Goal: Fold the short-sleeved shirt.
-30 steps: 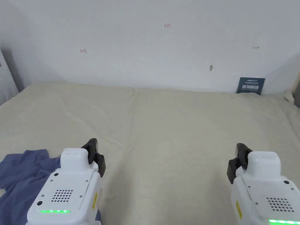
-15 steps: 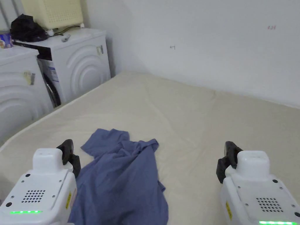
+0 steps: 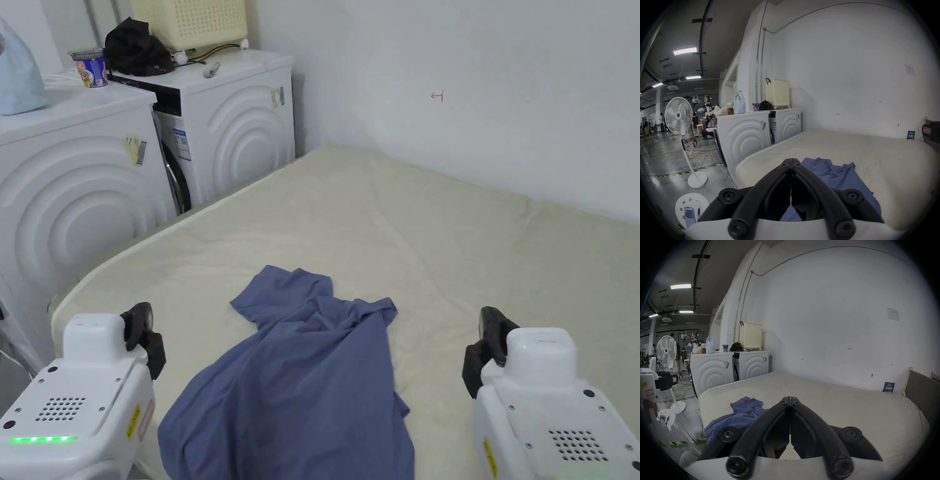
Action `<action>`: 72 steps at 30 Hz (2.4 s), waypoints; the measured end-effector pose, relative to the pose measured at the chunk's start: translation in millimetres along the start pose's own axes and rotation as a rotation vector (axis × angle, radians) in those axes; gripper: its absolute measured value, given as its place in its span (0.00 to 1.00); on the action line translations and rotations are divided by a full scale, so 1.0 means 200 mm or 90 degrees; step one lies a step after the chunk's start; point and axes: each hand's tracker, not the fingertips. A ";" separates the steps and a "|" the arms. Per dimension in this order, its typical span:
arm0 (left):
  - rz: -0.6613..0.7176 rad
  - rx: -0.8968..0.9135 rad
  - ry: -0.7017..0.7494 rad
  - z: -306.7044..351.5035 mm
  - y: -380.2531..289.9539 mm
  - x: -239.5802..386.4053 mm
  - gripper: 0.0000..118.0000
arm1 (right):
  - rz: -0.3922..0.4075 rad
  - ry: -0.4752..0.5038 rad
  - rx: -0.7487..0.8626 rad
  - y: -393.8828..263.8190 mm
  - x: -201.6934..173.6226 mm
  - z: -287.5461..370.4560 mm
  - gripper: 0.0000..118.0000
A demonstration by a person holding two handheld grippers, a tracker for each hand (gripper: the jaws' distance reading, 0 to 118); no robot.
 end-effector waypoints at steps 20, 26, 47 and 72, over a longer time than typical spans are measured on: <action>0.025 -0.451 -0.171 -1.05 -0.52 0.72 0.97 | 0.008 -0.154 -0.077 -0.20 0.47 -0.06 0.00; -0.055 -0.552 -0.162 -1.14 -0.75 0.90 0.70 | -0.004 -0.190 -0.115 -0.29 0.57 -0.08 0.00; 0.106 -0.303 -0.415 -0.65 0.13 1.12 0.02 | -0.041 -0.249 -0.081 -0.21 0.84 0.21 0.00; -0.120 -0.363 -0.829 0.19 0.23 2.57 0.02 | -0.014 -0.457 -0.011 -0.19 1.41 1.14 0.00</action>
